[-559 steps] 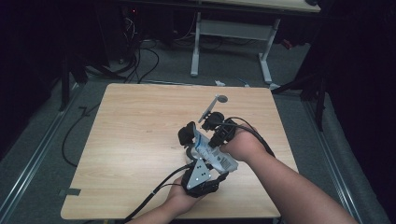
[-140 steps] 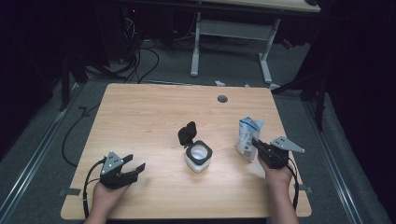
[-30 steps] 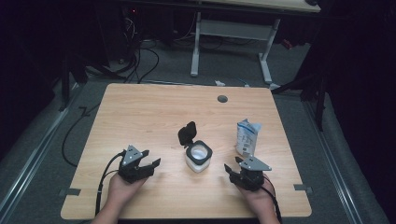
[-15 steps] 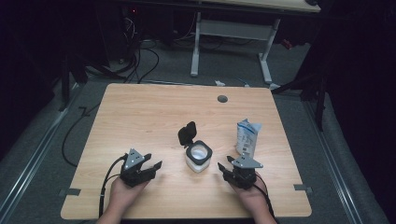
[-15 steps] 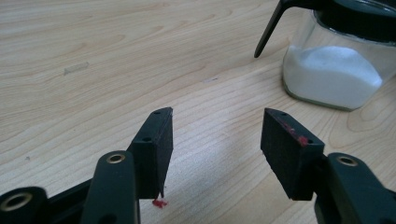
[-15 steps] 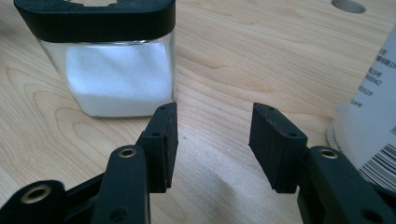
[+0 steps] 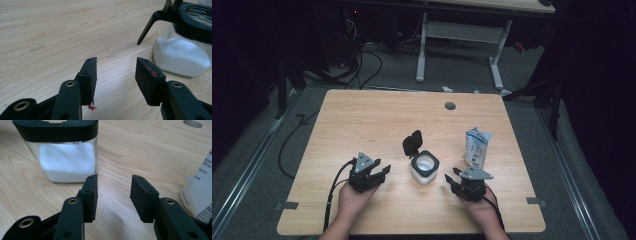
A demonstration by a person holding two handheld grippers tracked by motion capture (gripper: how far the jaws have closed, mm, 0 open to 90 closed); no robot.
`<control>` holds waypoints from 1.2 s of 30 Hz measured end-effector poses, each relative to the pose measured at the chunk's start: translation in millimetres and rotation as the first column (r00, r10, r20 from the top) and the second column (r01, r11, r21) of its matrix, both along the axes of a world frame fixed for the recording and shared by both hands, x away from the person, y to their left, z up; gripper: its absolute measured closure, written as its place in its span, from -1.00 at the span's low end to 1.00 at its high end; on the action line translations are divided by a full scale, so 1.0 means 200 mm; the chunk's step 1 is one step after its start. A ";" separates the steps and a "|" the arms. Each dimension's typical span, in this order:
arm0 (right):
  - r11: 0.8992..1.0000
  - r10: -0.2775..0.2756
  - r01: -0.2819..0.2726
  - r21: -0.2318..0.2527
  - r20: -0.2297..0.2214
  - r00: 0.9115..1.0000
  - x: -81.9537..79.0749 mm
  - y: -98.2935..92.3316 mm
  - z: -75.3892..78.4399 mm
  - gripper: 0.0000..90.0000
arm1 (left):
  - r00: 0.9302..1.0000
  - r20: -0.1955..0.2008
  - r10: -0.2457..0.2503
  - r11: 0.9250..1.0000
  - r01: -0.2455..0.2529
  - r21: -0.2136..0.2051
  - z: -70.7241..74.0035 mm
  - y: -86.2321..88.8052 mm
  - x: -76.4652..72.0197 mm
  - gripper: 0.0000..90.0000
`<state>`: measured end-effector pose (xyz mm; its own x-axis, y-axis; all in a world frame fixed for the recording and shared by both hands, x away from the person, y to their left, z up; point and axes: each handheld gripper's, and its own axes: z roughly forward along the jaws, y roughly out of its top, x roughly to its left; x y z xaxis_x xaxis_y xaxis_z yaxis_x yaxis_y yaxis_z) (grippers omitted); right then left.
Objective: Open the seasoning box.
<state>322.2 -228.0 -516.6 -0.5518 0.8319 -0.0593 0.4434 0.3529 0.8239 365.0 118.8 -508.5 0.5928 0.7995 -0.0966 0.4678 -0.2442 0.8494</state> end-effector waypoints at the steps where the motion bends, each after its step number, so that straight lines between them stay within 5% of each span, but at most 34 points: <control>1: 1.000 0.001 -0.001 0.000 0.001 1.000 0.00 0.00 0.00 0.28 | 1.000 0.001 0.002 1.000 -0.002 -0.002 0.01 -0.01 0.01 0.20; 29: 0.998 0.060 -0.060 0.003 0.001 0.998 -0.01 0.06 0.01 0.57 | 1.000 0.020 0.016 0.996 -0.014 -0.086 0.13 -0.14 0.13 0.96; 36: 0.996 0.087 -0.087 0.001 -0.013 0.996 -0.01 0.10 0.00 0.57 | 1.000 0.028 0.012 0.995 -0.009 -0.097 0.16 -0.17 0.15 0.99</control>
<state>320.0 -208.3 -517.5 -0.6226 0.7809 -0.0511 0.4222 0.3902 0.8182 394.8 84.0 -475.7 0.5883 0.7932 -0.1575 0.4453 -0.1552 0.8818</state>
